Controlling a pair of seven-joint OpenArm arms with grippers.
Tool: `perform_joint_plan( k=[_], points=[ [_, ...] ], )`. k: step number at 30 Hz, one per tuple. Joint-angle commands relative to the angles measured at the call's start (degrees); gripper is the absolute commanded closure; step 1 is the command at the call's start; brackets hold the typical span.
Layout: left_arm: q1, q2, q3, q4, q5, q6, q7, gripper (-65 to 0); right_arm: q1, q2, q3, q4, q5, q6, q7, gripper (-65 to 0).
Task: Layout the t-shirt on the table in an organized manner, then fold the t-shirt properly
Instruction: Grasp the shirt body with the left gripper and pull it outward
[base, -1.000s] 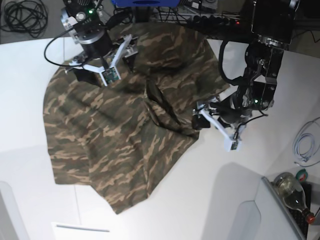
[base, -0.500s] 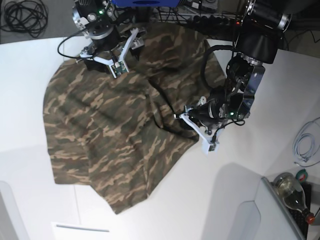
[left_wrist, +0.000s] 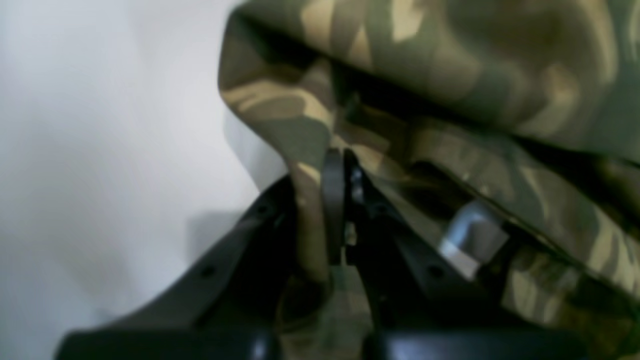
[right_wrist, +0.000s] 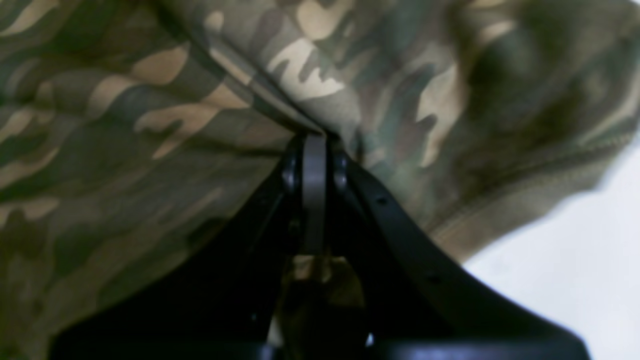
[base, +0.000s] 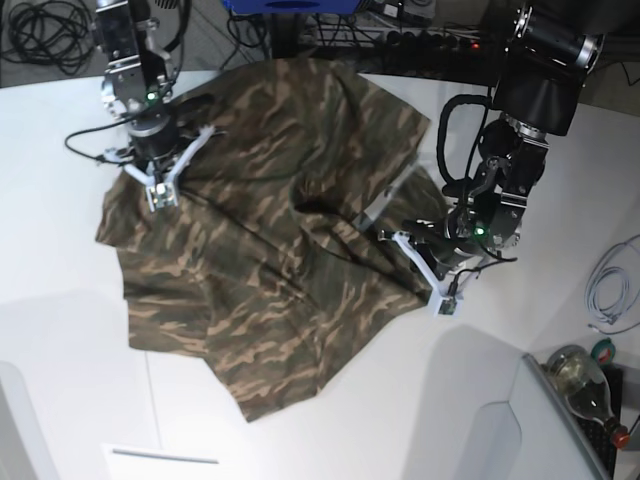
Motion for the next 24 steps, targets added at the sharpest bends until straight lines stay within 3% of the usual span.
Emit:
perform_joint_plan(
  k=[1,5,8,14,18,23,24],
  points=[
    [-1.1,-1.6,-0.3,2.4,2.0,0.0,-1.2,0.0,0.0,0.9,0.5,-2.2,-0.7,-0.7,-6.7,0.0],
    [-1.8,-3.7,0.1,7.1,10.7,0.0,2.8,0.0,4.1,3.3,0.5,-6.5,-0.7,-0.7,-6.7,0.0],
    [-2.1,-3.9,0.5,10.3,20.9,-0.2,6.7,0.0,7.4,4.9,0.5,-10.0,-0.7,-0.7,-6.7,0.0],
    [0.5,-4.0,10.8,11.0,38.1,-0.3,10.0,0.0,11.0,8.2,0.5,-13.5,-0.7,-0.7,-7.7,0.0],
    [4.6,-3.5,11.1,10.5,41.9,-0.3,10.0,0.0,11.5,9.6,0.5,-12.8,-0.7,-0.7,-8.8,0.0],
    [8.7,-4.0,11.0,10.9,42.0,-0.3,10.0,0.0,11.0,10.9,0.5,-11.4,-0.7,-0.7,-9.3,0.0],
    [9.2,-4.0,11.0,10.7,42.0,-0.3,10.0,-6.7,11.0,11.0,0.5,-11.5,-0.7,-0.7,-9.3,0.0]
  ],
)
